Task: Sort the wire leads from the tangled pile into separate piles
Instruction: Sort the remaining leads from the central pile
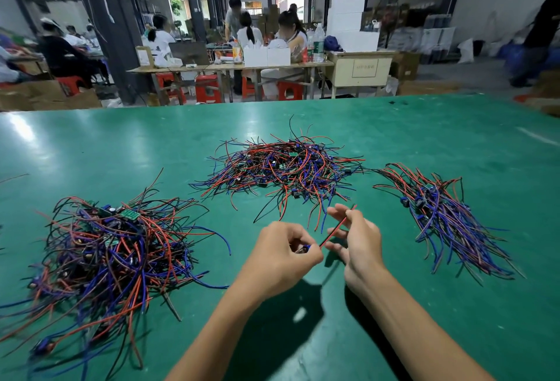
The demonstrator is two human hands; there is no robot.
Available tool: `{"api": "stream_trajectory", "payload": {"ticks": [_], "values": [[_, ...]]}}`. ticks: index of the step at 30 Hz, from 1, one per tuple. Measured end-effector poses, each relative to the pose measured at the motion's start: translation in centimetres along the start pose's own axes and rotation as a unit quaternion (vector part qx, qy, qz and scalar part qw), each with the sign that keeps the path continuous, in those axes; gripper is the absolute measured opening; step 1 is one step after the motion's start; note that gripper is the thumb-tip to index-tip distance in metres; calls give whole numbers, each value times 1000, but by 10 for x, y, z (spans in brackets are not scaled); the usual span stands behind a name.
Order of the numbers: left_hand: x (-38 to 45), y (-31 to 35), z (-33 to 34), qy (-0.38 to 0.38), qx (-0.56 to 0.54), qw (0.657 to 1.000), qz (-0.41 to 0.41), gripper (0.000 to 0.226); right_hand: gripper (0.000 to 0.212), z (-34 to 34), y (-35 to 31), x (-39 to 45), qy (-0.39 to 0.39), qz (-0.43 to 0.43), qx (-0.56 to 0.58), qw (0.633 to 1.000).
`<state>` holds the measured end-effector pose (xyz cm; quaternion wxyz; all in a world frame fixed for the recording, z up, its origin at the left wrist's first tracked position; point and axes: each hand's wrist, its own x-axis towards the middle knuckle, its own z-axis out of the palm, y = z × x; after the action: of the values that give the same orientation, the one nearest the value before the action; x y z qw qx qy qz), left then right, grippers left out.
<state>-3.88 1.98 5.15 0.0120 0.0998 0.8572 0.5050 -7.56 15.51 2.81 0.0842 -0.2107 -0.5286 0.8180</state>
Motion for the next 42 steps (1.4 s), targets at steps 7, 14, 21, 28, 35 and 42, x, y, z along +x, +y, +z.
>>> {"api": "stream_trajectory", "payload": {"ticks": [7, 14, 21, 28, 35, 42], "values": [[-6, 0, 0, 15, 20, 998, 58, 17, 30, -35, -25, 24, 26, 111, 258, 959], [5, -5, -13, 98, -120, 988, 13, 16, 55, -24, -9, 8, -174, 61, 52, 981], [6, -6, -20, 3, -160, 986, -45, 34, 21, -6, 8, -17, -205, -209, -192, 937], [4, -10, -24, -44, -178, 982, -33, 19, 20, -9, -3, -16, -180, -138, -87, 970], [2, -13, -22, 14, -146, 988, -47, 19, 44, -5, 5, -22, -262, -110, -57, 957], [1, -7, -17, 28, -98, 992, -75, 21, 29, -7, 20, -17, -200, -204, -136, 949]]}}
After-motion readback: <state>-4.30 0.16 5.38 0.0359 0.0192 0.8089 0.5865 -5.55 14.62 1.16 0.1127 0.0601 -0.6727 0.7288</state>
